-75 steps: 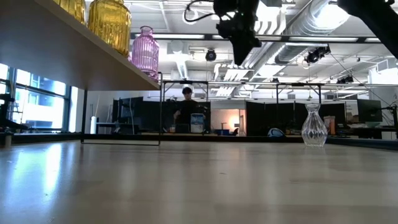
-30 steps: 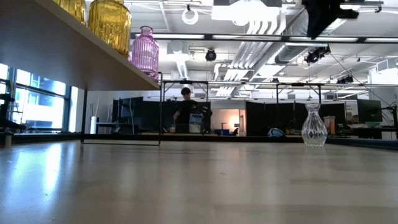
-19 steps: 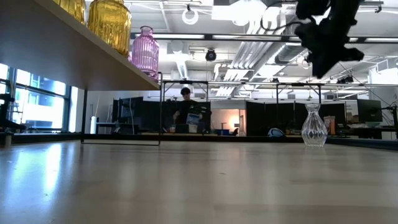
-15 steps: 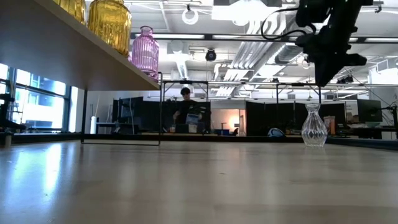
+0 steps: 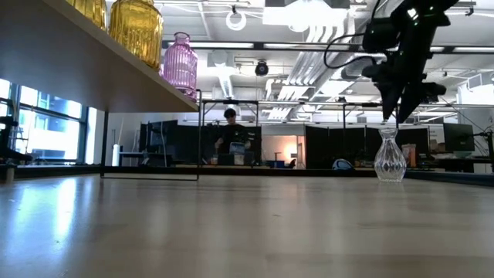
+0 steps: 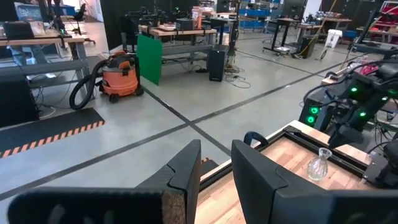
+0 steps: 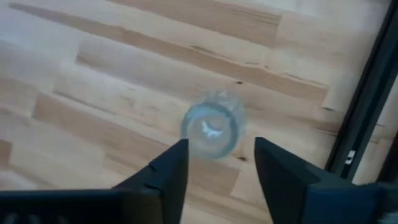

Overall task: Sort vases onto shelf
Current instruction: Put the transparent flower vase on the shelf

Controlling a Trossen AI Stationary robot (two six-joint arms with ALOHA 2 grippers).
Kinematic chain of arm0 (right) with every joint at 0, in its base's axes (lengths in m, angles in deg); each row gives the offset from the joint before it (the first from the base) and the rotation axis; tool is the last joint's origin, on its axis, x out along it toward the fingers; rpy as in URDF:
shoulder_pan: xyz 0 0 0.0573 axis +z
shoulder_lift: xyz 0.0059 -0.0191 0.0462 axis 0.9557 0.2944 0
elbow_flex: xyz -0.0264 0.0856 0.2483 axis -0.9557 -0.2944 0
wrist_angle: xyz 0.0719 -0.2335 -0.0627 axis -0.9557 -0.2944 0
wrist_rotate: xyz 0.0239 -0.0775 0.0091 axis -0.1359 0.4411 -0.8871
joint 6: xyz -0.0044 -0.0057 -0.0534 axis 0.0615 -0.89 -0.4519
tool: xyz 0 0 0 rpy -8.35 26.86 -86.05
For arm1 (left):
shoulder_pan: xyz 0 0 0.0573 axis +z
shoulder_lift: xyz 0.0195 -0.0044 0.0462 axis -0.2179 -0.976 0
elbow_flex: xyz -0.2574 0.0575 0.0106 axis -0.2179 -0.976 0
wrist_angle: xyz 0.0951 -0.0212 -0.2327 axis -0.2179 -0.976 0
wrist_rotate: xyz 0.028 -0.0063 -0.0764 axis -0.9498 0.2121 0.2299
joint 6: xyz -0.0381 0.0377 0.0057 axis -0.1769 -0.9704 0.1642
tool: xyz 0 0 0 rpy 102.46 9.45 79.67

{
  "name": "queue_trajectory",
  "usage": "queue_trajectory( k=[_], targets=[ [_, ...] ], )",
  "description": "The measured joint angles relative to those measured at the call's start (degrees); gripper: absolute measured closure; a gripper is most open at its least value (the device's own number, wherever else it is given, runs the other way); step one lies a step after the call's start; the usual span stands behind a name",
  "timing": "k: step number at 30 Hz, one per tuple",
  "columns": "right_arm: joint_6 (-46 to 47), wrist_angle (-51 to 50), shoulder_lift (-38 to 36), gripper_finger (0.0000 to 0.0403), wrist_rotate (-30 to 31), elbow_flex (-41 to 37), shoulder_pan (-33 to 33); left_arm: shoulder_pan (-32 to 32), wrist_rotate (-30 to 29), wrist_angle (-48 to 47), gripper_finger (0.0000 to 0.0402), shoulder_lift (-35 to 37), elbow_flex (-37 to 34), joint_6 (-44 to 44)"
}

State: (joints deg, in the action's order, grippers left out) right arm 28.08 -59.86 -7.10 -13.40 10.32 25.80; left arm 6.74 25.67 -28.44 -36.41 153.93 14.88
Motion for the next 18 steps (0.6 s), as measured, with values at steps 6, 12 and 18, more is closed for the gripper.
queue_trajectory(
  k=[6, 12, 18],
  targets=[
    [-2.4, 1.1, 4.8, 0.0213, 0.4, 0.0, -1.4, 0.0, 0.0, 0.0, 0.0322, 0.0, 0.0, 0.0],
    [-4.2, 1.6, 8.3, 0.0215, 2.1, 0.0, -2.2, 0.0, 0.0, 0.0, 0.0322, 0.0, 0.0, 0.5],
    [-5.7, 2.1, 11.1, 0.0215, 2.3, 0.0, -2.5, 0.0, 0.0, 0.0, 0.0322, 0.0, 0.0, 0.5]
  ],
)
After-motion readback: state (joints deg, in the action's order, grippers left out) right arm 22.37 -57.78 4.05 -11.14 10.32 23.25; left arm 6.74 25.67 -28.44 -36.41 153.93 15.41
